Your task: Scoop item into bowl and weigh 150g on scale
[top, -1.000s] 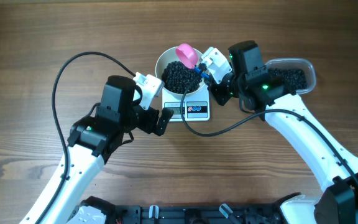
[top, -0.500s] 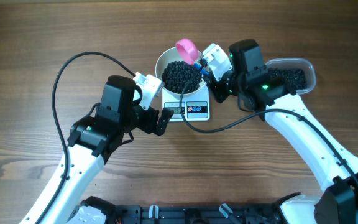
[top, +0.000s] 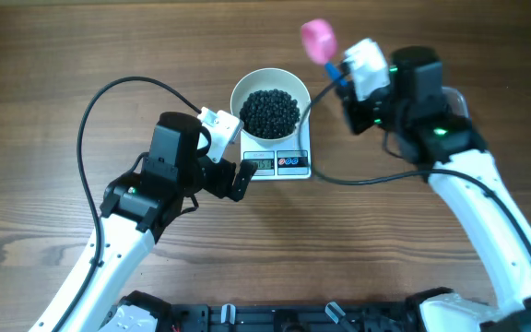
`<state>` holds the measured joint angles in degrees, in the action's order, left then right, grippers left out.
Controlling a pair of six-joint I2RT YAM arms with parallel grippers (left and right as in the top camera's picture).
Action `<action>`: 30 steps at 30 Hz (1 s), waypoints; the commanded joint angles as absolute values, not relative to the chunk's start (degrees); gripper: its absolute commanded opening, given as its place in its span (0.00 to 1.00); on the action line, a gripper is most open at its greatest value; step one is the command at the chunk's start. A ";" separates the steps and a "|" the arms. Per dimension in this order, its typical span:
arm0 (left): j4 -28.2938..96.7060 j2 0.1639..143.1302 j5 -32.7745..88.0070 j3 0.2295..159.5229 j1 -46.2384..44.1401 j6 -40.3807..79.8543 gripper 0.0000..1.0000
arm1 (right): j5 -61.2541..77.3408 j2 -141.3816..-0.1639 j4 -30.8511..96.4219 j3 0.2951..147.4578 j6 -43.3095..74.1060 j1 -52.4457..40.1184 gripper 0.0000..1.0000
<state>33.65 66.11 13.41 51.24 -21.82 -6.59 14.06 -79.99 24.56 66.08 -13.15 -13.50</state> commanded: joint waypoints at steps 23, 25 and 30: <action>33.67 66.54 13.89 50.98 -22.02 -7.25 1.00 | 30.96 -81.65 24.27 66.04 -8.56 -8.86 0.04; 33.65 66.54 13.89 50.98 -22.02 -7.25 1.00 | 32.21 -82.83 24.21 66.04 -8.60 -9.39 0.04; 33.67 66.54 13.91 50.98 -22.02 -7.25 1.00 | 32.27 -85.52 24.21 66.04 -8.95 -11.88 0.04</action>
<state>33.65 66.11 13.41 51.24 -21.82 -6.59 29.45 -83.92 24.53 66.08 -9.39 -10.11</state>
